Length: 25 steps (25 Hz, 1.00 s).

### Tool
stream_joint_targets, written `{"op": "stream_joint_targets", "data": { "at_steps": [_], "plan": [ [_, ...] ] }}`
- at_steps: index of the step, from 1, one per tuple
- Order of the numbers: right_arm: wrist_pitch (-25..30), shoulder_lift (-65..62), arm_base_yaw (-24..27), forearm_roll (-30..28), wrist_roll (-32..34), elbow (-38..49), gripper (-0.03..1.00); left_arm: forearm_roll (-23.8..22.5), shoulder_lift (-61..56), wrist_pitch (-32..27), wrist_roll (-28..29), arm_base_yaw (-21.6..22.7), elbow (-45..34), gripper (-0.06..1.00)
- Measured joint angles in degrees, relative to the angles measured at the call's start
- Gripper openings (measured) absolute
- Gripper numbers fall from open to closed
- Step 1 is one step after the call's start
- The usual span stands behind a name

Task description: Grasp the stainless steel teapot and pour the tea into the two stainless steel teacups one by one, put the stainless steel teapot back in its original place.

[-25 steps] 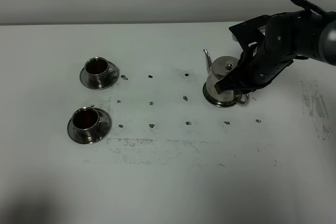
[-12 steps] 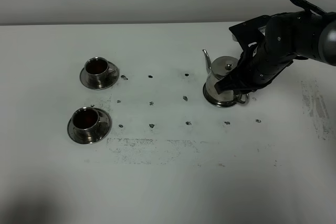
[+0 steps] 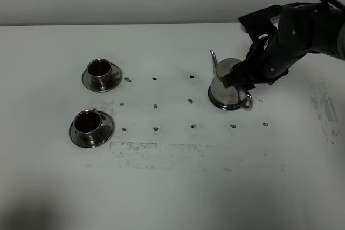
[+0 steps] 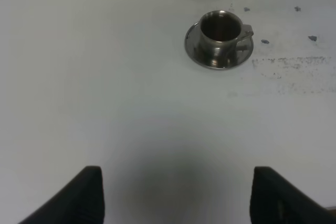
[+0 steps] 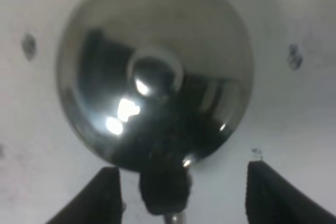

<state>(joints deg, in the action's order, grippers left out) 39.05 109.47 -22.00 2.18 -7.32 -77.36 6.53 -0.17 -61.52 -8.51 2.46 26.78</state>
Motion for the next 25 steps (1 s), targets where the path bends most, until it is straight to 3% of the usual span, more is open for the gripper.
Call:
{"op": "stream_joint_targets", "data": {
  "at_steps": [7,17,25],
  "plan": [
    [2.8,-11.7,0.1,0.0,0.0,1.0,0.49,0.0,0.0,0.0,0.0,0.0,0.0,0.58],
    [6.2,-40.6,8.9,0.1,0.0,21.2,0.42,0.0,0.0,0.0,0.0,0.0,0.0,0.58],
    [11.7,-66.7,9.7,1.4,0.0,27.4,0.36,0.0,0.0,0.0,0.0,0.0,0.0,0.58]
  ]
}}
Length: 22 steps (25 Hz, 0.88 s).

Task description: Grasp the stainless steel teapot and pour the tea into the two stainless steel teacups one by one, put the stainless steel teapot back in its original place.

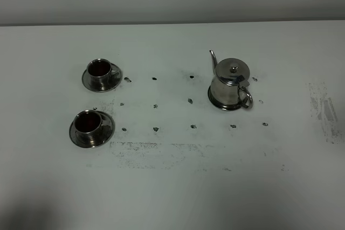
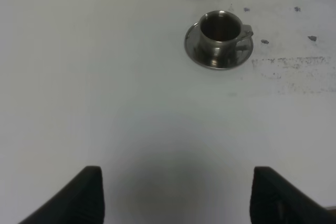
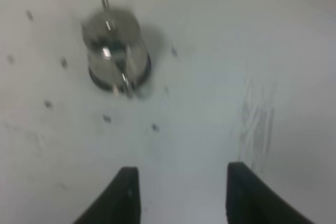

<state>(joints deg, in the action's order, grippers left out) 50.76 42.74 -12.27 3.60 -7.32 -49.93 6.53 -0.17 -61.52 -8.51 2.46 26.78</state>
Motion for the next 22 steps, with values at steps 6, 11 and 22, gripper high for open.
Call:
{"op": "stream_joint_targets", "data": {
  "at_steps": [6,11,22],
  "plan": [
    [12.4,-15.7,0.1,0.7,1.2,1.2,0.32,0.0,0.0,0.0,0.0,0.0,0.0,0.58],
    [15.6,-27.5,0.7,1.4,3.5,9.1,0.28,0.0,0.0,0.0,0.0,0.0,0.0,0.58],
    [13.2,-38.8,2.8,1.6,4.2,18.9,0.24,0.0,0.0,0.0,0.0,0.0,0.0,0.58]
  ]
}}
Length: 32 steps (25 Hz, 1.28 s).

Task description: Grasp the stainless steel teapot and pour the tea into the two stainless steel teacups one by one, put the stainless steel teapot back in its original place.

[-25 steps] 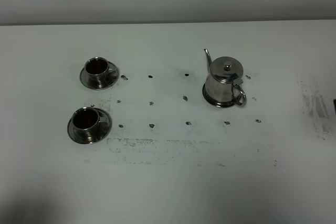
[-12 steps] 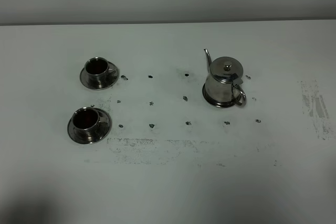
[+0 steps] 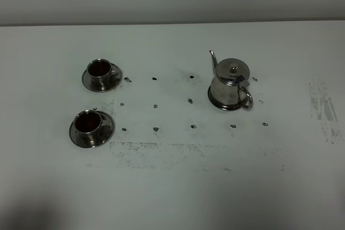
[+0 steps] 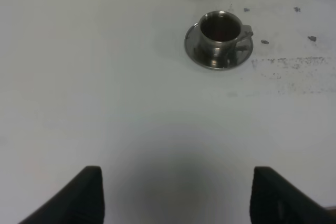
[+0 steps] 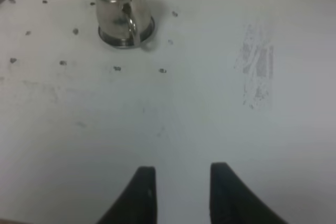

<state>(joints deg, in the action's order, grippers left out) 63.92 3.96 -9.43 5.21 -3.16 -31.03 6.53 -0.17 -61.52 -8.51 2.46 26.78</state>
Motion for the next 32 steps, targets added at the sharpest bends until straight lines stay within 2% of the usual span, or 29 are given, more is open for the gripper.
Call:
{"op": "stream_joint_targets", "data": {
  "at_steps": [7,15,32],
  "plan": [
    [0.2,-4.3,0.5,-0.1,0.2,1.1,0.24,0.0,0.0,0.0,0.0,0.0,0.0,0.58],
    [0.0,-4.4,5.7,-0.1,0.2,1.1,0.23,0.0,0.0,0.0,0.0,0.0,0.0,0.58],
    [0.0,-4.4,5.7,-0.1,0.2,1.1,0.23,0.0,0.0,0.0,0.0,0.0,0.0,0.58]
  ]
}}
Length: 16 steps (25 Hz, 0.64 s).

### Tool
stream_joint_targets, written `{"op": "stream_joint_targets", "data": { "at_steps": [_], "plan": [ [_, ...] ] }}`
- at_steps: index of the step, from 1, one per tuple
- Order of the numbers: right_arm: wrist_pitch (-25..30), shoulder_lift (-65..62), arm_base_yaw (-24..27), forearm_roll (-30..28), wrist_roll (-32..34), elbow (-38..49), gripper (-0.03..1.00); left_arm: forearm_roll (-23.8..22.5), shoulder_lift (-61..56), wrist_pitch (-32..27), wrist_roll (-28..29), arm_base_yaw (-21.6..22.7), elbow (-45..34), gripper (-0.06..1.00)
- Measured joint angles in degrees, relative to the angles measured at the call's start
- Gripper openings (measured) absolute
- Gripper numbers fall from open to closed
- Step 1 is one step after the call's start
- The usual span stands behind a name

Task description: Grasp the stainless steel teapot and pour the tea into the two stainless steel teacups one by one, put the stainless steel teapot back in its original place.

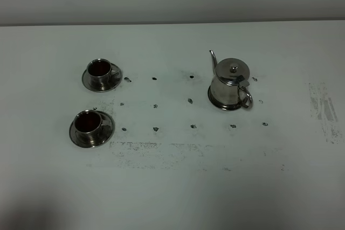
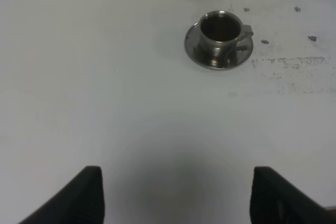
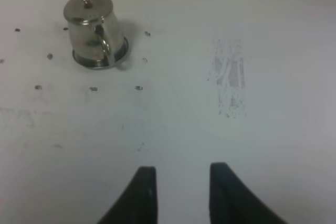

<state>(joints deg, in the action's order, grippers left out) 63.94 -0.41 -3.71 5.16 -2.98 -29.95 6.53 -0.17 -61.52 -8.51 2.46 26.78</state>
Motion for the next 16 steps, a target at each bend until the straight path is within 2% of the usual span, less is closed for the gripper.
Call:
{"op": "stream_joint_targets", "data": {
  "at_steps": [16],
  "plan": [
    [0.0,0.0,0.0,0.0,0.0,0.0,0.23,0.0,0.0,0.0,0.0,0.0,0.0,0.58]
  ]
}}
